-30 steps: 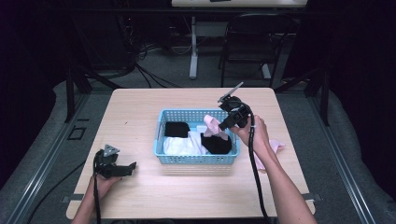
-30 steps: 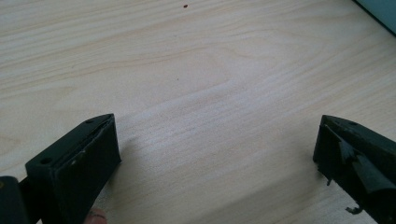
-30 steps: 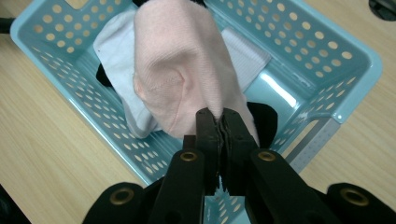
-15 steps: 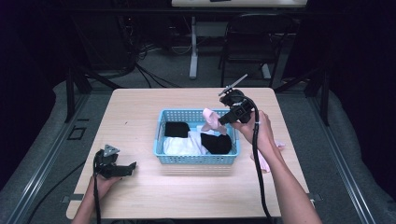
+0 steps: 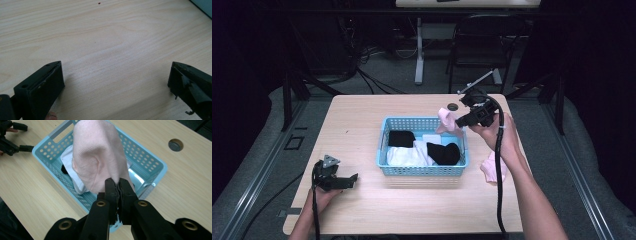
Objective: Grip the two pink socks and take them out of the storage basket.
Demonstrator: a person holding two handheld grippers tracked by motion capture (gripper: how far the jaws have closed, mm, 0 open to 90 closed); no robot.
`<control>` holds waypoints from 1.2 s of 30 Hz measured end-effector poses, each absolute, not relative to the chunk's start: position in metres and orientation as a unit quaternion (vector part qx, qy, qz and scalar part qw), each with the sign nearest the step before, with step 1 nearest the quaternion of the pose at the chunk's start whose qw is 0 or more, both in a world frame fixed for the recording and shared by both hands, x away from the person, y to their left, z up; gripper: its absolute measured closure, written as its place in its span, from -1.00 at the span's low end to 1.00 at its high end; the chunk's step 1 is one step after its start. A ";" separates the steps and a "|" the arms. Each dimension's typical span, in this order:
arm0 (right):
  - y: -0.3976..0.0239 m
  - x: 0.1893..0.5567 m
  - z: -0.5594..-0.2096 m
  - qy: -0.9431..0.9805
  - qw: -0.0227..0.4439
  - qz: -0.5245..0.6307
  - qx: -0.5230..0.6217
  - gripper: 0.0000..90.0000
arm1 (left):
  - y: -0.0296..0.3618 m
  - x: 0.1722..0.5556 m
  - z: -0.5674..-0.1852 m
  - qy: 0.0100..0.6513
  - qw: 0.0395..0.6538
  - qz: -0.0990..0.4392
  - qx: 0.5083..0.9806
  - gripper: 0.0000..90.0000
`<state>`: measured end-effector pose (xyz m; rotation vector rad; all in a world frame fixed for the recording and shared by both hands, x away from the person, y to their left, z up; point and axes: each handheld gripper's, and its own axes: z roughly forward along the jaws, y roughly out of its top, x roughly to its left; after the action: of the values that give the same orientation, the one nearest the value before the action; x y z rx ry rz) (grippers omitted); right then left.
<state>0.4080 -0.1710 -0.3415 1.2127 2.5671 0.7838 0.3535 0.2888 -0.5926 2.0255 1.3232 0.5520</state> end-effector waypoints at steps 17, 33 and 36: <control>-0.240 0.387 -0.325 0.837 0.132 0.273 0.455 0.94 | 0.289 0.354 -0.593 0.504 0.324 0.211 0.772 -0.99; -0.285 0.381 -0.352 0.819 0.127 0.262 0.494 0.94 | 0.289 0.354 -0.593 0.505 0.324 0.211 0.772 -0.99; -0.290 0.381 -0.361 0.817 0.124 0.258 0.500 0.94 | 0.289 0.354 -0.593 0.505 0.324 0.211 0.772 -0.99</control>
<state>0.3810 -0.2900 -0.3605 1.4574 2.3828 0.7525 0.3535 0.2888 -0.5926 2.0256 1.3236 0.5526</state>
